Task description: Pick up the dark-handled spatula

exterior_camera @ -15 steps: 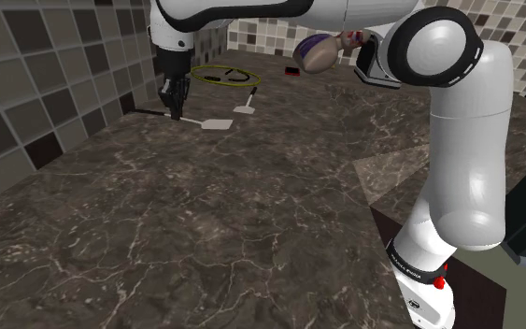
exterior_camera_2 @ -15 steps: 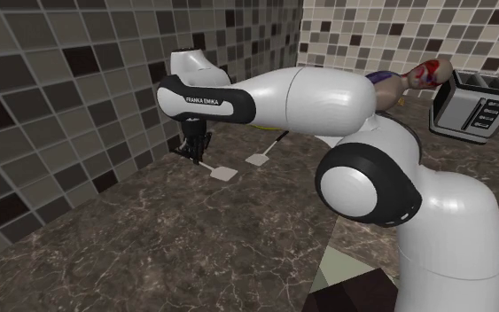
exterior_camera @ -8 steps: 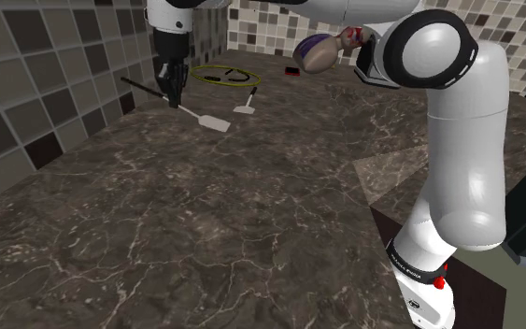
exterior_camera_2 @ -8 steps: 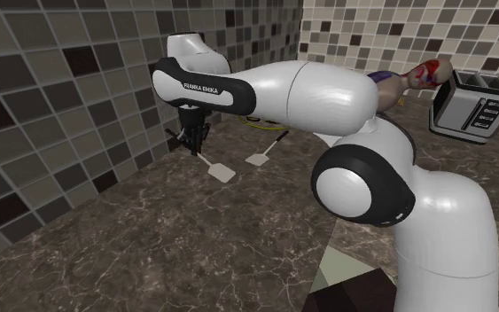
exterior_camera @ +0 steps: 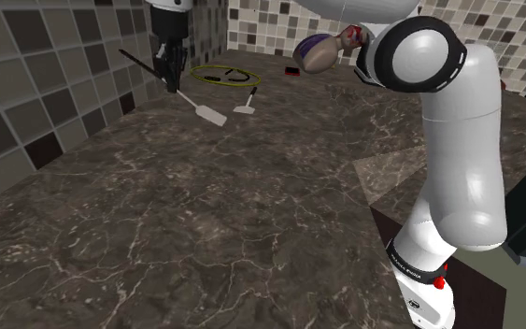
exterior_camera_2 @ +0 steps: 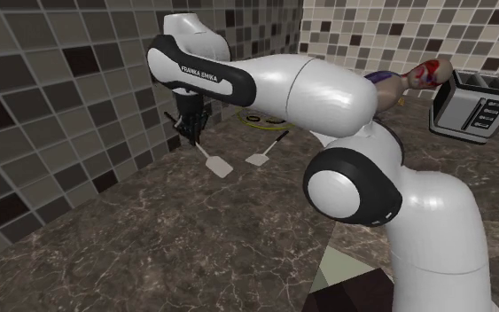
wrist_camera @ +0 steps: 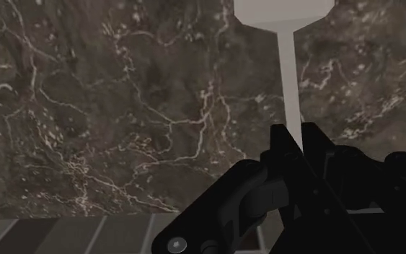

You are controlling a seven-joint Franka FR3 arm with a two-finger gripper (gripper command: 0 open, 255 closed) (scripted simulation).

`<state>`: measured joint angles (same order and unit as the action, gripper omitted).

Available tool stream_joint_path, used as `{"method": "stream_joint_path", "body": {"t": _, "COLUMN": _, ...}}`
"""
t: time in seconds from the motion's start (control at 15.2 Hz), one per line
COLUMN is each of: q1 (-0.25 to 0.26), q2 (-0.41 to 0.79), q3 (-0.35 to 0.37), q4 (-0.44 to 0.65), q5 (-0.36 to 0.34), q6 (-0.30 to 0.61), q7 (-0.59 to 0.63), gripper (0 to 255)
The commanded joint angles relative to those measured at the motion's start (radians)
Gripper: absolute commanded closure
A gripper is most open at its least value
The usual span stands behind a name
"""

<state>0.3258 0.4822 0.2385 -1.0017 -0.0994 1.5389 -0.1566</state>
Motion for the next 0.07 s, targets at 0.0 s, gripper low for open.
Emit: {"method": "stream_joint_path", "body": {"t": 0.0, "q1": 0.001, "q2": 0.007, "q3": 0.0, "q4": 0.019, "q5": -0.001, "q6": -0.013, "q7": -0.001, "gripper": 255}}
